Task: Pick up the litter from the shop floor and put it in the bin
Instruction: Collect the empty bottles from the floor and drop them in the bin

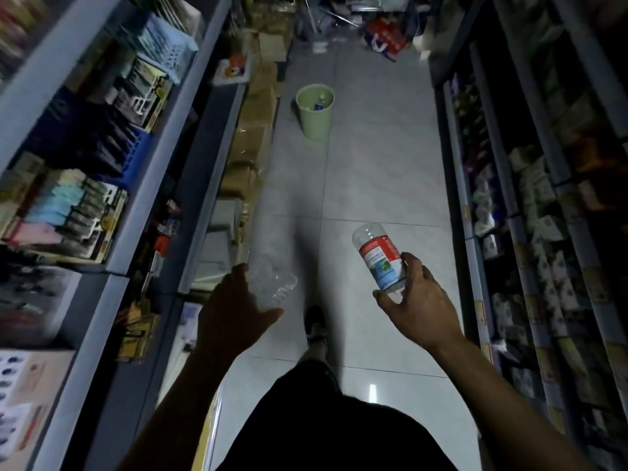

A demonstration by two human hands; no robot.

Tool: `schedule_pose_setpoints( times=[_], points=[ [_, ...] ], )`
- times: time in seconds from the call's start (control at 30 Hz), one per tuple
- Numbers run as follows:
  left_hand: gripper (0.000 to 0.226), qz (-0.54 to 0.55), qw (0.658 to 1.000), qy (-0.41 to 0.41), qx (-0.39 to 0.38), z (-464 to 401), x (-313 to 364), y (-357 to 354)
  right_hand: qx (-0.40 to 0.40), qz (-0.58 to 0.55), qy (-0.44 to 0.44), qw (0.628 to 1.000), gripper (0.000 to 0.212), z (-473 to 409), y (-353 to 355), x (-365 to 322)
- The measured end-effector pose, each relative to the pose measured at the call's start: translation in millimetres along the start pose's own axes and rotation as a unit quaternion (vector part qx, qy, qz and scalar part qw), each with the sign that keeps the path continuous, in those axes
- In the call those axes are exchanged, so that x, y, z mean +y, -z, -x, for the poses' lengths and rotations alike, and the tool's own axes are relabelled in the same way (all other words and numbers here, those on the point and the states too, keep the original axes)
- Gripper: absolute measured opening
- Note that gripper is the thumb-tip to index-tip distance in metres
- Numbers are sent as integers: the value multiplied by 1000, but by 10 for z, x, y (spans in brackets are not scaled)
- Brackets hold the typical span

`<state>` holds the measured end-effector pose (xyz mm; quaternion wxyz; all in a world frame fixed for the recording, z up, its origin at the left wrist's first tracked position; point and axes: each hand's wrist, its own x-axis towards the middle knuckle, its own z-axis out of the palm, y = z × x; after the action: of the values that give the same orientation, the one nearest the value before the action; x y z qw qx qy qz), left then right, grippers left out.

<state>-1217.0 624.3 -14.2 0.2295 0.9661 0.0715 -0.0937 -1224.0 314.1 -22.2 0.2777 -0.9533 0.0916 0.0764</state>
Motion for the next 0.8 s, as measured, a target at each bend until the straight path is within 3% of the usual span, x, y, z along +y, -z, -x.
schedule_pose_setpoints(
  times=[0.2,0.33,0.8],
  points=[
    [104,6,1000,-1,-19,-1167,200,229,22,5,-24,999,83,-920,177,-384],
    [101,4,998,-45,-49,-1920,417,351,39,6,-58,998,83,-1381,256,-439],
    [96,-19,987,-150,-61,-4023,1733,295,63,-33,-154,986,85,-2842,633,27]
  ],
)
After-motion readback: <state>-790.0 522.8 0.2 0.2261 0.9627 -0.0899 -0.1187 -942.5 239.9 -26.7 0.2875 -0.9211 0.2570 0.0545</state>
